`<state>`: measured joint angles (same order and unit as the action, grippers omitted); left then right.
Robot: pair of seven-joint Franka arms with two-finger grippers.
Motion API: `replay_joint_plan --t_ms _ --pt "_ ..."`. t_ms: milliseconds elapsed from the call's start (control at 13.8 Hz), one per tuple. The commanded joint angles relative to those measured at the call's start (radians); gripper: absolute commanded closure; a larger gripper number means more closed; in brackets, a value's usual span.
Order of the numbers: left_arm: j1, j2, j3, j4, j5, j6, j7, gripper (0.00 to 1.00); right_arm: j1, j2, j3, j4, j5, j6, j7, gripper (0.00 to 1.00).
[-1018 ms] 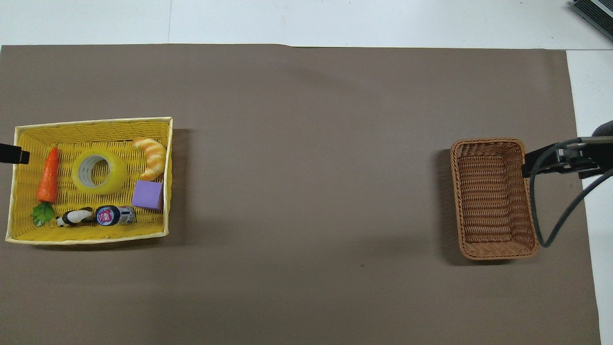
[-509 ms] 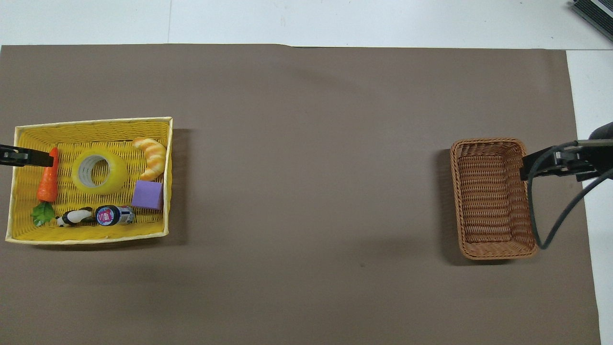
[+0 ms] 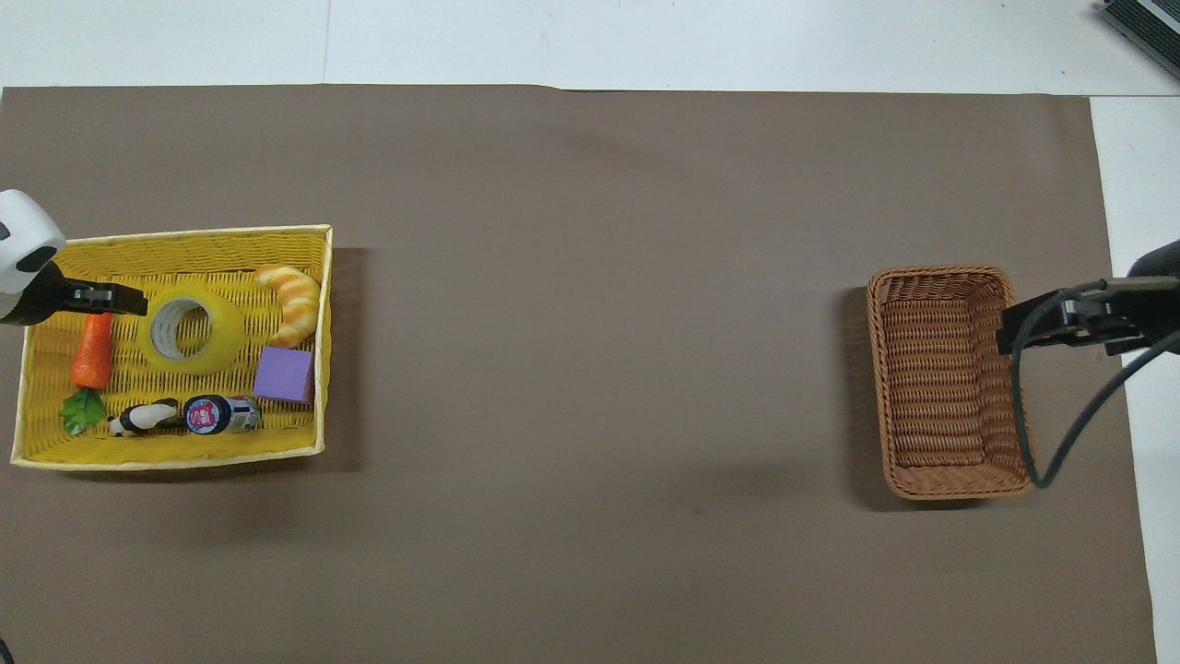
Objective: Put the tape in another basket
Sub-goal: 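Reach the left gripper down into the yellow basket toward the tape roll, then grasp the yellow tape roll with the left gripper and lift it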
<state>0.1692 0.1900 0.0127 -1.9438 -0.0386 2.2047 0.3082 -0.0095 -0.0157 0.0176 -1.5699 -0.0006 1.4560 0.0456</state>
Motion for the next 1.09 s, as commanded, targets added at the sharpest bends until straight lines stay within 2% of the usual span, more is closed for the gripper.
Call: replay_joint_plan --t_ms 0,436,727,873,945,1018 --pt "0.013 0.0 -0.008 -0.056 -0.041 0.069 0.017 0.3 -0.009 -0.03 0.004 -0.041 0.022 0.033 -0.024 0.0" --pt "0.019 0.032 -0.008 -0.116 -0.057 0.173 0.015 0.3 -0.009 -0.032 0.005 -0.045 0.022 0.044 -0.024 0.0" --pt "0.021 0.025 -0.008 -0.144 -0.057 0.174 0.012 0.32 -0.009 -0.033 0.008 -0.047 0.022 0.046 -0.026 0.0" --pt "0.019 0.02 -0.008 -0.153 -0.057 0.165 0.015 0.56 -0.009 -0.035 0.008 -0.048 0.022 0.046 -0.023 0.0" --pt "0.019 0.02 -0.008 -0.156 -0.057 0.164 0.015 0.72 -0.009 -0.035 0.008 -0.048 0.022 0.046 -0.024 0.0" --pt "0.018 0.02 -0.008 -0.155 -0.057 0.162 0.014 0.83 -0.009 -0.035 0.008 -0.048 0.022 0.049 -0.024 0.0"
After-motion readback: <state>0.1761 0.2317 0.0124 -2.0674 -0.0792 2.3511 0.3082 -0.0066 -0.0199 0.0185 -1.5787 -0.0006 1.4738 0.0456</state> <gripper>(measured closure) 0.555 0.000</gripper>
